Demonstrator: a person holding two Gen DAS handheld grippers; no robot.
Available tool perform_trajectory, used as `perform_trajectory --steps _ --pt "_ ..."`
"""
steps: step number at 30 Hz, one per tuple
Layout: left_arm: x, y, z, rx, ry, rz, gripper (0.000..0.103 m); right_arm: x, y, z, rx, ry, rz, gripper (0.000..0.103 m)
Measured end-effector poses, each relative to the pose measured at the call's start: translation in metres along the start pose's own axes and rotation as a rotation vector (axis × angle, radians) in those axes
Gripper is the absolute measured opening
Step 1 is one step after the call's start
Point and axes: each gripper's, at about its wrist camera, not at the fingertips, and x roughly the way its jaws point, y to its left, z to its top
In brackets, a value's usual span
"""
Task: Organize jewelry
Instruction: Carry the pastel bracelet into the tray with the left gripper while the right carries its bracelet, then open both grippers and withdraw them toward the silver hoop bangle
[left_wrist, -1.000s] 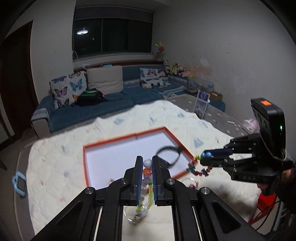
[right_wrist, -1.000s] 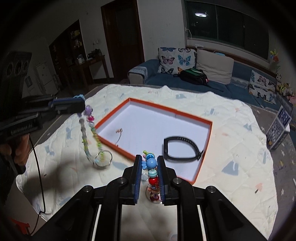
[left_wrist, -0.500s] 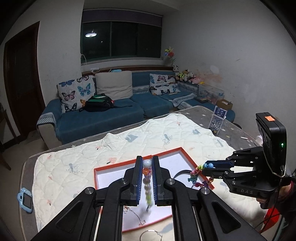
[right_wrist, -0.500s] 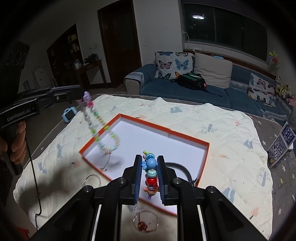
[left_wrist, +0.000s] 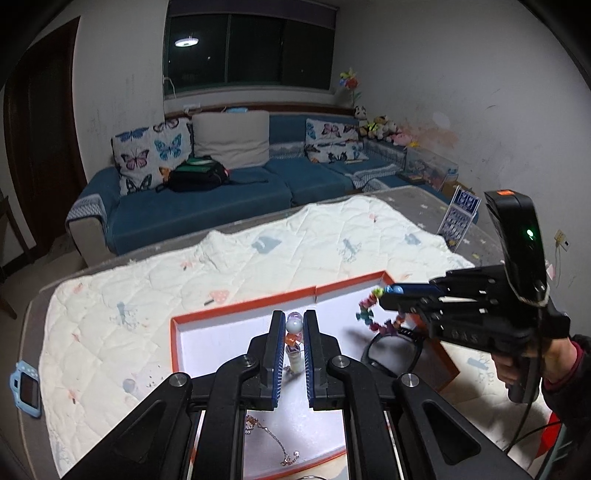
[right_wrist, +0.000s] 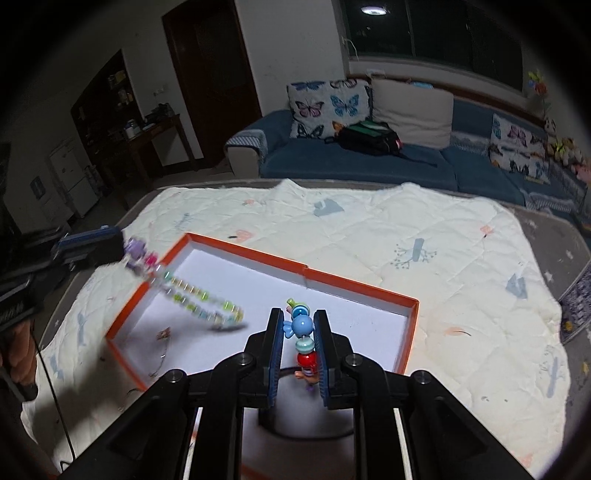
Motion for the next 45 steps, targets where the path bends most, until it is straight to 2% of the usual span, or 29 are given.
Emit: perform_trajectory --steps 7,17,19,22,25,31,43,44,45 --pt "0.042 0.017 -0.014 -0.031 0.073 0.024 0.010 0.024 -0.017 0.002 0.073 0.038 -0.022 0.019" --pt "0.090 0.042 -0.023 -0.065 0.143 0.063 0.010 0.046 -0.030 0.001 0.086 0.110 -0.068 0.020" --pt "0.097 0.044 -0.024 -0.067 0.162 0.058 0.011 0.045 -0.030 -0.001 0.084 0.115 -0.069 0.025" --pt "0.103 0.044 -0.026 -0.069 0.188 0.055 0.011 0.044 -0.030 -0.001 0.066 0.113 -0.087 0.044" --pt "0.105 0.045 -0.027 -0.085 0.204 0.051 0.011 0.040 -0.025 -0.001 0.035 0.110 -0.097 0.046" --pt "0.085 0.040 -0.026 -0.106 0.193 0.055 0.011 0.021 -0.014 -0.002 0.004 0.089 -0.112 0.049" --pt "0.003 0.010 -0.046 -0.118 0.128 0.071 0.013 -0.027 0.030 -0.025 -0.079 0.039 -0.114 0.056" --pt "-0.003 0.008 -0.049 -0.119 0.123 0.071 0.017 -0.031 0.033 -0.029 -0.083 0.034 -0.112 0.057" --pt "-0.010 0.004 -0.052 -0.120 0.118 0.073 0.028 -0.034 0.036 -0.032 -0.088 0.030 -0.112 0.057"
